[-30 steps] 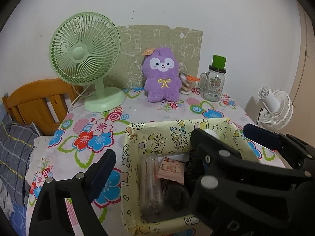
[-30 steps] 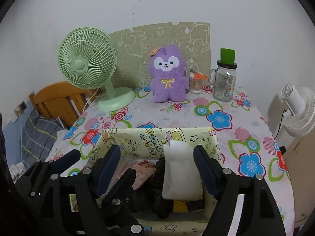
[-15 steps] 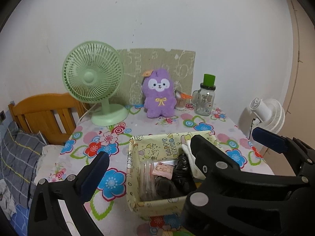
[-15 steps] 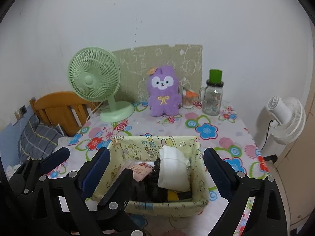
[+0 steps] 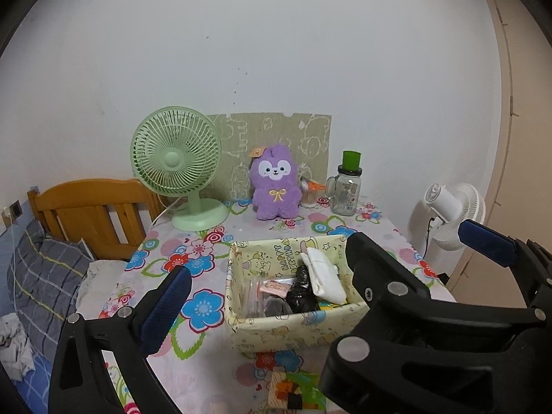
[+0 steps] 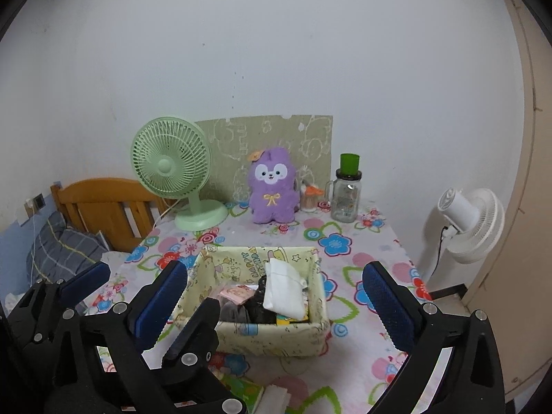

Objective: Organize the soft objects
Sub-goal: 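Withdraw both grippers from the box toward the green snack packet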

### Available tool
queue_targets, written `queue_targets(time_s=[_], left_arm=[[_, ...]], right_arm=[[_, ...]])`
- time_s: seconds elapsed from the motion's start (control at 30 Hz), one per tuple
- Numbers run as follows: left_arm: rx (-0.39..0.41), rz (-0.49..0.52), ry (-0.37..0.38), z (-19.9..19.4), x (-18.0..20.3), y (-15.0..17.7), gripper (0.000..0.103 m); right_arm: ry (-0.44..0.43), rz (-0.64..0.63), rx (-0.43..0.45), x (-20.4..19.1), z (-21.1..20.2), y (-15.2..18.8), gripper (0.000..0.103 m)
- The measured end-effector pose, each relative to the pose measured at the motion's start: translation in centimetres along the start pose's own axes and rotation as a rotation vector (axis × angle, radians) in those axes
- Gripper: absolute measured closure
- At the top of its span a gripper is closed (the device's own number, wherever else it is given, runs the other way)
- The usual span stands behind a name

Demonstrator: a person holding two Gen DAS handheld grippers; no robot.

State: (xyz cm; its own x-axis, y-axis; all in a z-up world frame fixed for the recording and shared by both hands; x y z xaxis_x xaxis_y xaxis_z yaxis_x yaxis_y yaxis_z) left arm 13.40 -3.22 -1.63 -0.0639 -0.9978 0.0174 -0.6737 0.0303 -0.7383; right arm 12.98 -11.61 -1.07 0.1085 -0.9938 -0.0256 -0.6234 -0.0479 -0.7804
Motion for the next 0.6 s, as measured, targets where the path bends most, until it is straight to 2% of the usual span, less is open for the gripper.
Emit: queue_targets(time_s=[0.33, 0.6], left_arm=[[0.032, 0.007, -0.007, -2.8, 0.7, 1.5, 0.000], [0.041, 0.007, -0.004, -3.4, 1.2, 2.6, 0.000]], right_arm=[[0.004, 0.000, 0.028, 0.1, -2.9, 1.5, 0.000], [0.014, 0.008, 0.031, 0.4, -4.0, 3.0, 0.000]])
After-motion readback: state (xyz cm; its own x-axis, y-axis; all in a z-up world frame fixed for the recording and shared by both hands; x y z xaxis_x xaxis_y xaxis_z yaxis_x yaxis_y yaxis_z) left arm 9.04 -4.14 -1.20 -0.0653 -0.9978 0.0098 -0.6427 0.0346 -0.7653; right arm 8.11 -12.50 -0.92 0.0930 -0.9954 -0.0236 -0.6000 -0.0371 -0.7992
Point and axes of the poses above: each gripper's, at about its wrist camera, not at the fingertips, and z roughly the way its jaws point, x to its right, y to its underside, the point moved 4 cm from there along z, roughly the way its jaws point, and after that the axes turned 15 degrees about -x, right-handed, at the moved point
